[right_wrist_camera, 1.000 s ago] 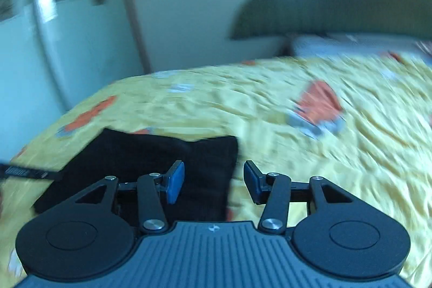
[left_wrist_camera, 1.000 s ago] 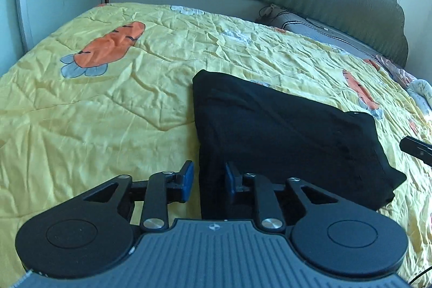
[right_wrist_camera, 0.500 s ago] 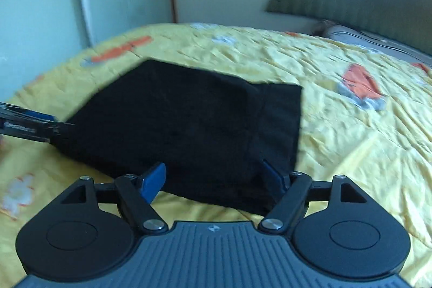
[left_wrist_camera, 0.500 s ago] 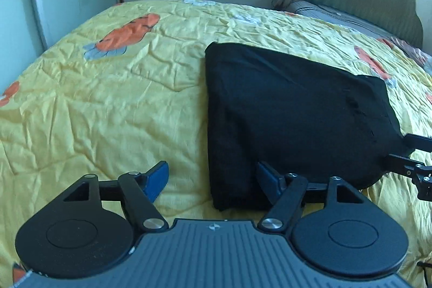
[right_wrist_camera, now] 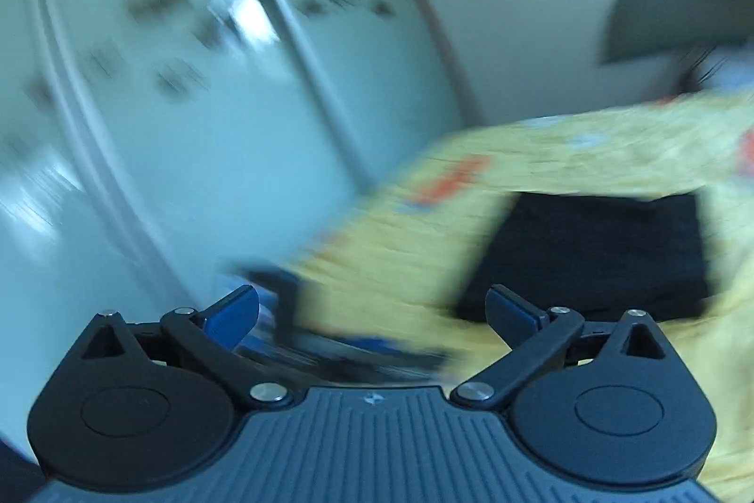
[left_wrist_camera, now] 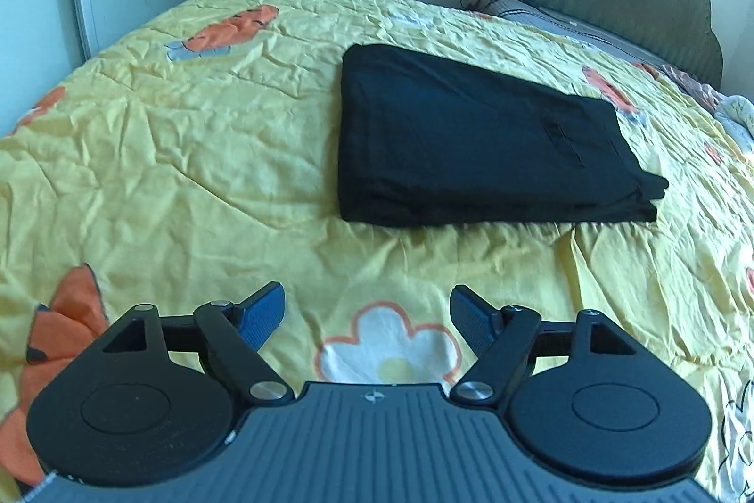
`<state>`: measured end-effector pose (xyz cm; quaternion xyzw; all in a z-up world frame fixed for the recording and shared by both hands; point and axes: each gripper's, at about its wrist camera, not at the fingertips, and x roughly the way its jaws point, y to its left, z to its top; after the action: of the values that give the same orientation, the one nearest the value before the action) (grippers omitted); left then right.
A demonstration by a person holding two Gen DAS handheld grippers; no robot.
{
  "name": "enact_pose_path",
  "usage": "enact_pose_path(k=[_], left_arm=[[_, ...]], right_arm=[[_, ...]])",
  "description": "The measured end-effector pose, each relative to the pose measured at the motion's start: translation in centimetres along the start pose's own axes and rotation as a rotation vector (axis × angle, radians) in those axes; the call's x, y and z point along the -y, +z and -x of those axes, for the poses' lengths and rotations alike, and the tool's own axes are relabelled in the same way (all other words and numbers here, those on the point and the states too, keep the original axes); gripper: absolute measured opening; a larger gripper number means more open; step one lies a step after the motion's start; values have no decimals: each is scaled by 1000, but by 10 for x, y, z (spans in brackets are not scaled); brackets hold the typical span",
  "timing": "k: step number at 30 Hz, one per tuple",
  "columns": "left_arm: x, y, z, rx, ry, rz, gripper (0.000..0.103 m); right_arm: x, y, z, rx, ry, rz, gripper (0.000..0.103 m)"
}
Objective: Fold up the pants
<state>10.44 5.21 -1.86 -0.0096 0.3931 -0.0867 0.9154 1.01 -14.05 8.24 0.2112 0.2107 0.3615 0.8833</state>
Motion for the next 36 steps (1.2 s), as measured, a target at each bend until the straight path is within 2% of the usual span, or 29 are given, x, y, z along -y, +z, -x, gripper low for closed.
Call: enact_pose_path(k=[1, 2, 3, 4, 6, 7, 9, 13, 18, 28, 36], left_arm=[[4, -3, -3, 2, 6, -14, 80], [9, -6, -5, 6, 28, -32, 80], [14, -9, -5, 17, 50, -54, 80], [18, -11, -5, 28, 59, -72, 81], [22, -13, -4, 32, 54, -70, 82], [22, -14, -3, 38, 50, -55, 82], [25, -14, -2, 55, 38, -37, 83], [31, -14, -4, 72, 65, -52, 83], [31, -18, -8, 96, 100, -47, 88], [34, -24, -10, 125, 149, -74, 100], [36, -25, -9, 146, 194, -85, 101]], right_arm=[[7, 2, -1, 20, 66, -62, 103], [14, 3, -5, 32, 64, -86, 103], [21, 2, -11, 29, -15, -70, 103], [28, -1, -20, 13, -142, -37, 103], [46, -15, -47, -57, -464, 51, 103], [56, -24, -58, -87, -585, 88, 103], [75, -42, -68, -104, -696, 124, 103], [94, -58, -70, -84, -753, 91, 103], [99, -65, -74, -114, -821, 164, 103], [107, -73, -77, -144, -819, 141, 103], [106, -72, -77, -147, -822, 142, 103]])
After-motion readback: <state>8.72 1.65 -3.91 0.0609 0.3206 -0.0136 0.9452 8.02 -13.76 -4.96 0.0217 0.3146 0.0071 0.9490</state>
